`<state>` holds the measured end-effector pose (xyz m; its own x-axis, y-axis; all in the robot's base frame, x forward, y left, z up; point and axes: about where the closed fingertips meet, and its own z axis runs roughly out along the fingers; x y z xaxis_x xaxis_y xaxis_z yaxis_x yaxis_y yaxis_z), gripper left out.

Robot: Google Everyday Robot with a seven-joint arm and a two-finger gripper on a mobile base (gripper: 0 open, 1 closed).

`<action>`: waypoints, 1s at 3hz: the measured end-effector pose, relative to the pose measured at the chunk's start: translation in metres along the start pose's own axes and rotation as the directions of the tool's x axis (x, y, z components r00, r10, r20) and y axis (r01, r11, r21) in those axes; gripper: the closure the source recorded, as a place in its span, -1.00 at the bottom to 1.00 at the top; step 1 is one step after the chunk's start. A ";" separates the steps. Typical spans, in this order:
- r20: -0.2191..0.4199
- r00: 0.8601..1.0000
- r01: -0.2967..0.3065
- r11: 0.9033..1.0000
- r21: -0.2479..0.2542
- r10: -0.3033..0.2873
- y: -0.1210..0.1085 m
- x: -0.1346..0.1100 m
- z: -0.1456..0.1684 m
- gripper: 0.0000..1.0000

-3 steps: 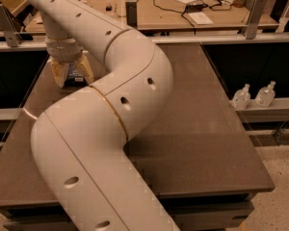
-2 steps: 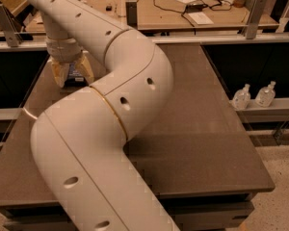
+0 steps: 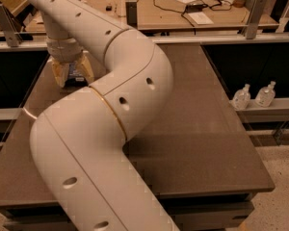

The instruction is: Pick rxbar blueberry

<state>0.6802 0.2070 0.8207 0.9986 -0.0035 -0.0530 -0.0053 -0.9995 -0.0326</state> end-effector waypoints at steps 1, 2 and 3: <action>0.000 1.000 -0.001 1.000 0.000 0.001 0.001 0.000 -0.001 -0.08; -0.001 1.000 -0.003 1.000 -0.001 0.003 0.001 0.000 -0.002 -0.09; -0.002 1.000 -0.004 1.000 -0.001 0.004 0.001 0.000 -0.002 -0.11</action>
Offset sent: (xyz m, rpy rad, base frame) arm -0.0287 0.0168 0.0860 0.0524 -0.0726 -0.0053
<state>0.6805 0.2055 0.8231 0.9987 -0.0075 -0.0508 -0.0091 -0.9995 -0.0318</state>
